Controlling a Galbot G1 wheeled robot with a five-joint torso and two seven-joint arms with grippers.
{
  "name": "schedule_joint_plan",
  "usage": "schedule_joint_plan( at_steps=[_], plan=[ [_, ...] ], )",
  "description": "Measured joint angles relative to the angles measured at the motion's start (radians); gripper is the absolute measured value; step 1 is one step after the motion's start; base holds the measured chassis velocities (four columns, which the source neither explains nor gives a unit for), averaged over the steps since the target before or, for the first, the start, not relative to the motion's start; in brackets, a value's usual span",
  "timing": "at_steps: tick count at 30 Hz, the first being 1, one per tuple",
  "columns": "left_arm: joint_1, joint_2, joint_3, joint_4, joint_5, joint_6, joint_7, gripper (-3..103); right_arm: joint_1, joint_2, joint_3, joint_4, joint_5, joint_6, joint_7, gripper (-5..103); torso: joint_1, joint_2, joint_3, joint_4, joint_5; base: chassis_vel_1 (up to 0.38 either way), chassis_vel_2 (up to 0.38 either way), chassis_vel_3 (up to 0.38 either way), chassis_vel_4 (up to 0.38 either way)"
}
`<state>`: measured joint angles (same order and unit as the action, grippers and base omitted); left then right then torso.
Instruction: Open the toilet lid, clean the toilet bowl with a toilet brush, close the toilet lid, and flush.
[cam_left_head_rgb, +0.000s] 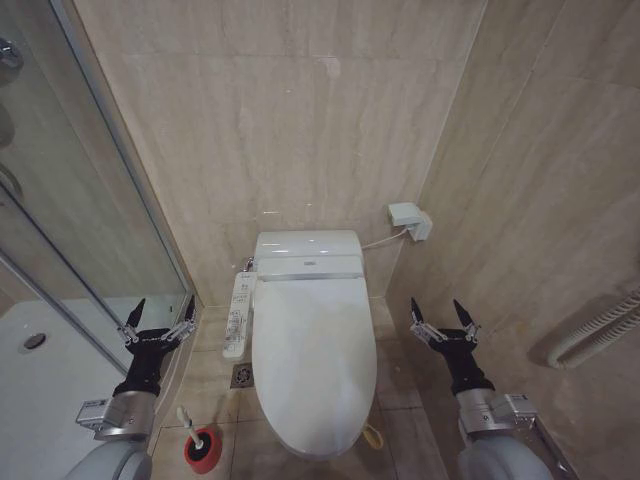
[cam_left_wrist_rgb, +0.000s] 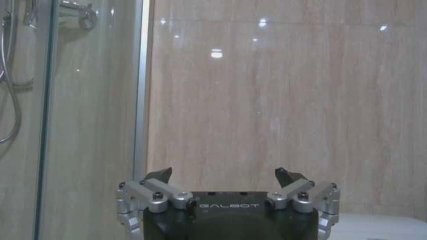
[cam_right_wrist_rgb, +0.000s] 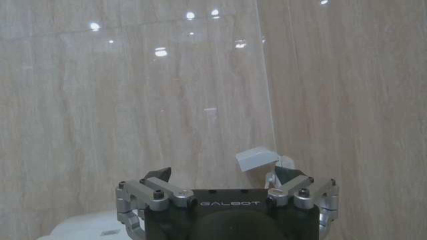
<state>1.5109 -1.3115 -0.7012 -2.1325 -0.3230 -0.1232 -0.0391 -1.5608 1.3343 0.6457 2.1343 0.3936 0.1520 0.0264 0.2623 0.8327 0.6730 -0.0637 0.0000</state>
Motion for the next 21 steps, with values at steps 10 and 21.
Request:
schedule_joint_plan(
  at_steps=[10,21],
  plan=[
    [-0.019,0.027,-0.028,0.055,-0.041,-0.020,-0.005,100,0.000,0.000,0.000,0.000,0.000,0.000,0.000,100,0.000,0.000,0.000,0.0001,0.0000,0.000,0.000,0.000,0.000],
    [-0.011,0.017,-0.003,0.078,-0.043,-0.036,-0.017,100,0.000,0.000,0.000,0.000,0.000,0.000,0.000,100,0.000,0.000,0.000,0.0000,-0.0001,0.000,0.000,0.000,0.000]
  ],
)
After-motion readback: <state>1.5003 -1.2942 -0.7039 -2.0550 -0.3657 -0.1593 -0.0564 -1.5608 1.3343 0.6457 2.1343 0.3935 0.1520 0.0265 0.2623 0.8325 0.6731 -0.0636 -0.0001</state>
